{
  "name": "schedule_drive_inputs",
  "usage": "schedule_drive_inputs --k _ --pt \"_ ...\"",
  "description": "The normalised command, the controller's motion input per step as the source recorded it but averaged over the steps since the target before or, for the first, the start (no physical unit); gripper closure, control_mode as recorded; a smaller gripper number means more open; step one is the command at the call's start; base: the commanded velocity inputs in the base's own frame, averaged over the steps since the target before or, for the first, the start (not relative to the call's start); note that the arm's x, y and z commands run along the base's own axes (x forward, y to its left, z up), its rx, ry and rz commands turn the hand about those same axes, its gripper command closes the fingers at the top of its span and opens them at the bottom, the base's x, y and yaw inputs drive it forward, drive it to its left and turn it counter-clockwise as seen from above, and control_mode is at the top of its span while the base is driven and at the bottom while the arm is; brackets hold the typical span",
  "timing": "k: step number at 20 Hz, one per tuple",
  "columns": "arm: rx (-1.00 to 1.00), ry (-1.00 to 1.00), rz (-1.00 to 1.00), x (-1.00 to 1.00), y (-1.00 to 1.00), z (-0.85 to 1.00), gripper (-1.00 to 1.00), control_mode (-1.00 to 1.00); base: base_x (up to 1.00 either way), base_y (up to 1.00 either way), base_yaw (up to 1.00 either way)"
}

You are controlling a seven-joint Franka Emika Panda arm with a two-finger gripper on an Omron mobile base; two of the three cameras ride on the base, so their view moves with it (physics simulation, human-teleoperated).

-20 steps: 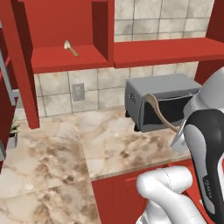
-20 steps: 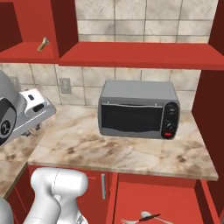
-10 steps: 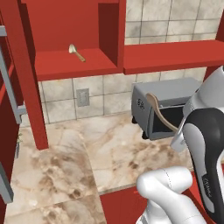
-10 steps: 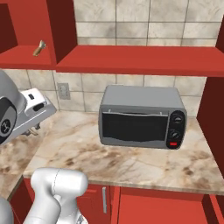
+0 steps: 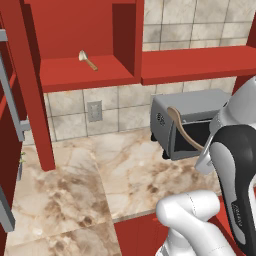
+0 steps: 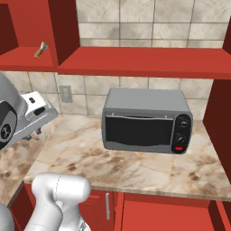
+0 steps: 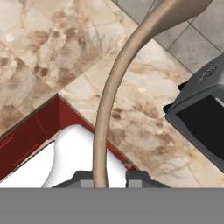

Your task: Organize the utensils by type. Pick up the wooden spoons from the counter and place them in the open cabinet. Then pick up the metallic utensils from the counter and place them in the open drawer.

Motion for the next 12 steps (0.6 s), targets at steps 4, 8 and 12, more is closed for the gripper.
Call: schedule_drive_inputs --k 4,8,12 --pt "0.0 0.0 0.0 0.0 0.0 0.0 1.0 1.0 0.08 0.0 0.0" --pt "0.0 0.0 0.0 0.0 0.0 0.0 1.0 1.0 0.0 0.0 0.0" --pt "0.0 0.0 0.05 0.0 0.01 0.0 1.0 -1.0 -0.01 0.0 0.01"
